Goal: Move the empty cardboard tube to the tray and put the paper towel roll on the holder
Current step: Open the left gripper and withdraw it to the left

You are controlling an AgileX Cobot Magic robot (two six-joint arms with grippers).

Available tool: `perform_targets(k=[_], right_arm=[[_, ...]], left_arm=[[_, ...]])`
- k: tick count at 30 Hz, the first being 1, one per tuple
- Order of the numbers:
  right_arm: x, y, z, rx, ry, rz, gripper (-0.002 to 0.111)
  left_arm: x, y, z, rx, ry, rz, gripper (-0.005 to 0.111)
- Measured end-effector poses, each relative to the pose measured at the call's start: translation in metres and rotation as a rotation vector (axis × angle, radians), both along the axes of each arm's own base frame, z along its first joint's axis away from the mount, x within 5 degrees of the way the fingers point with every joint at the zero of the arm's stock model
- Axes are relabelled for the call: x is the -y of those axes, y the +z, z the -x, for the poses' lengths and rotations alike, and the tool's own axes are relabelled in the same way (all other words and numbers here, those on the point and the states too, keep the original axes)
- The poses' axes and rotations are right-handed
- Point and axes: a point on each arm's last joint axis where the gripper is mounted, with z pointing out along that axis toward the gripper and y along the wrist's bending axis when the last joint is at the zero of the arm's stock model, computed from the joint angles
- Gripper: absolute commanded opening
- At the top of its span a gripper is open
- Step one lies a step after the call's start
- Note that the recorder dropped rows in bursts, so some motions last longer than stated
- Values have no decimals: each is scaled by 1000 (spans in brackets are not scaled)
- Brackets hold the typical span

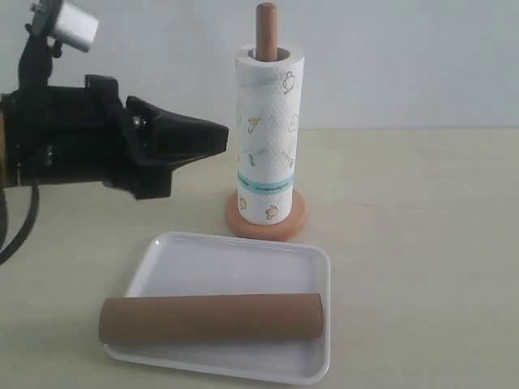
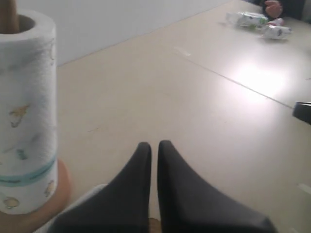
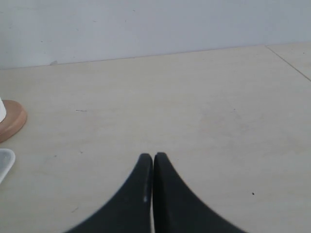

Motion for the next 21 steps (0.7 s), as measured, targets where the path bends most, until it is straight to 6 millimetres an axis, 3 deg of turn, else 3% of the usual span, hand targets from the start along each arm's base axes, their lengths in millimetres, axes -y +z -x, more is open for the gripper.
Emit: perform_targets(k=[10,21], right_arm=[[0,0,0,0,0,0,0],[0,0,0,0,0,0,0]], left_arm=[[-14,4,60,57,-177,83,4],[-15,10,69,98,-232,105,4]])
